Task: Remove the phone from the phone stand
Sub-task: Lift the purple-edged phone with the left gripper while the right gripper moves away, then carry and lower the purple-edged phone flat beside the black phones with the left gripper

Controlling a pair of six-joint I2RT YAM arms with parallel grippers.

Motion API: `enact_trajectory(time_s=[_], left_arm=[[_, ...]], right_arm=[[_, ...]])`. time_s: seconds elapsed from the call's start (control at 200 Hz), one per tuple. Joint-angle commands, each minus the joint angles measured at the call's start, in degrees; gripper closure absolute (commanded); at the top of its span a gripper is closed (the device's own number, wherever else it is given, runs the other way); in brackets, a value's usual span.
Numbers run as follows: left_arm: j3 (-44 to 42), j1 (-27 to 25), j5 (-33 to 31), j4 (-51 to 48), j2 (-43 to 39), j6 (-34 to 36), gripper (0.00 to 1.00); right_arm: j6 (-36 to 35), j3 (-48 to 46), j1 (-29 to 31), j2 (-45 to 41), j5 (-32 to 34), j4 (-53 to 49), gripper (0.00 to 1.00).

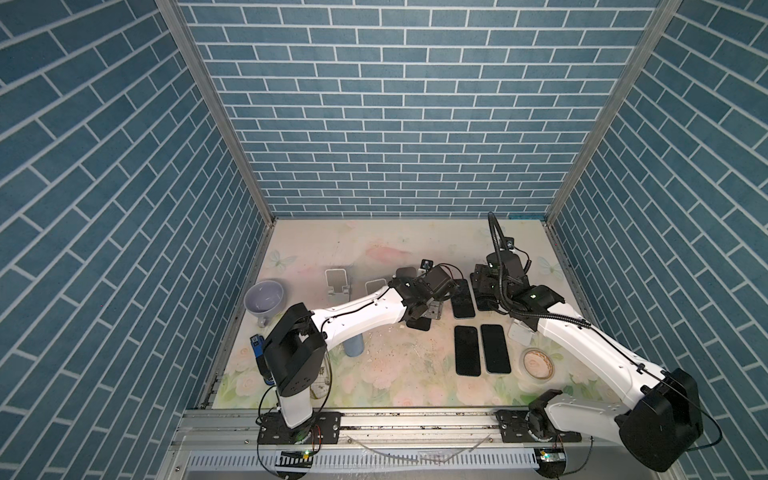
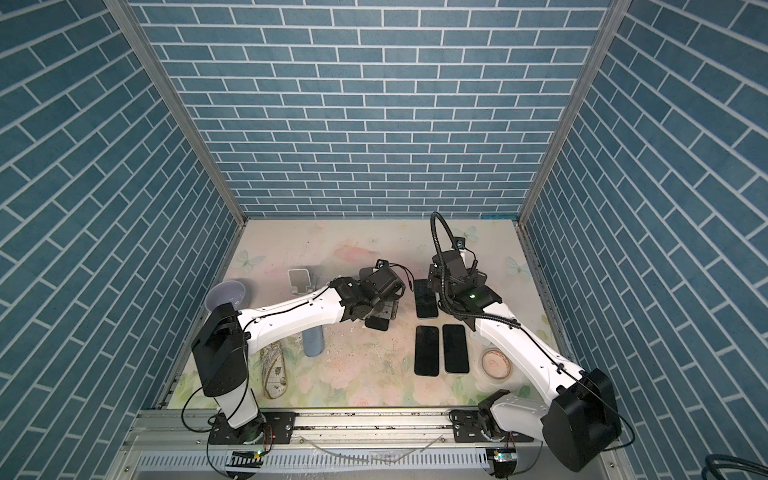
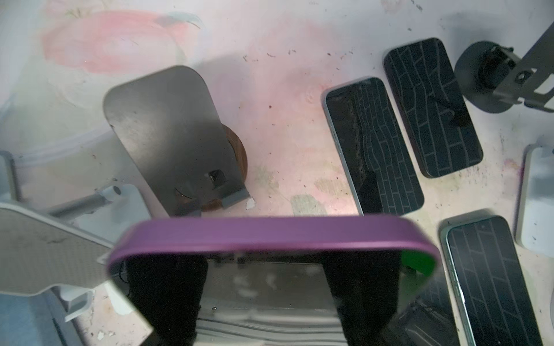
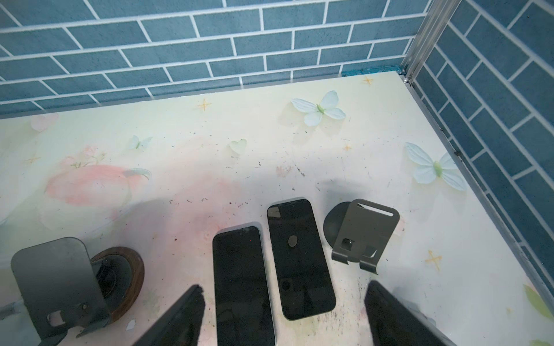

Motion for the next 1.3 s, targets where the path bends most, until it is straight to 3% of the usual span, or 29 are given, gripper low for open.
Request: enact_trajectory(time_s=[0.0,0.365,0.755,1.295], left_arm=[[2.2,-1.2,2.7,-0.2,1.4,-1.5,0.41],[4.4,-2.6,8.2,-4.7,5.8,-3.3,0.41],[5.6,-2.6,17.1,-5.7,10.4,-8.8,0.41],[6.1,-2.6,21.2,-9.2,14.6,-16.5,0.41]], right_arm=[[-0.2,-0.2,-0.1,-0.9,1.1,0.7,0.15],[-0.8,-0.8,-0.2,-4.3,4.1,-2.1,0.16],[0.8,-2.1,-0.2,-5.3,2.9,-2.2,0.16],[0.8,-5.5,-0.3,-6.9,1.9,-1.8,0.15]])
